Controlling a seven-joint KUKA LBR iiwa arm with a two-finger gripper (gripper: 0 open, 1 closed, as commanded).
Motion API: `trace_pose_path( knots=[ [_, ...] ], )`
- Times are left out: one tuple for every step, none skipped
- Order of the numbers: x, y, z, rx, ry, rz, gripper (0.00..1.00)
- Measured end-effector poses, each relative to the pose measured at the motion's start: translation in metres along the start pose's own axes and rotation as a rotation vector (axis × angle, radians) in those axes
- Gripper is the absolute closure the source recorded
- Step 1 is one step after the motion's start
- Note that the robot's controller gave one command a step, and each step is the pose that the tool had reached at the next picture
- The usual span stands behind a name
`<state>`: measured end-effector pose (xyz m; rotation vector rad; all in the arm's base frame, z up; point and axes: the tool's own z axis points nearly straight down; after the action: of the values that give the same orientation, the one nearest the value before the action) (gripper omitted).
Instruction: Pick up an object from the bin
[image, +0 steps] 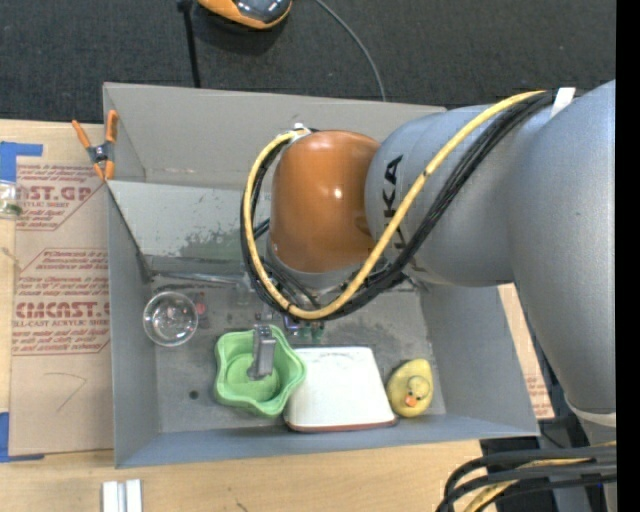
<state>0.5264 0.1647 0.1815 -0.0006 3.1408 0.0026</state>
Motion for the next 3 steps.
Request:
trace_pose_path(
  knots=[
    [0.0, 0.0, 0.0, 0.0, 0.0, 0.0, 0.0],
    [0.024, -0.04, 0.082, -0.002, -0.009, -0.11, 1.0],
    [0.024, -0.04, 0.082, -0.002, -0.009, -0.11, 1.0]
  ],
)
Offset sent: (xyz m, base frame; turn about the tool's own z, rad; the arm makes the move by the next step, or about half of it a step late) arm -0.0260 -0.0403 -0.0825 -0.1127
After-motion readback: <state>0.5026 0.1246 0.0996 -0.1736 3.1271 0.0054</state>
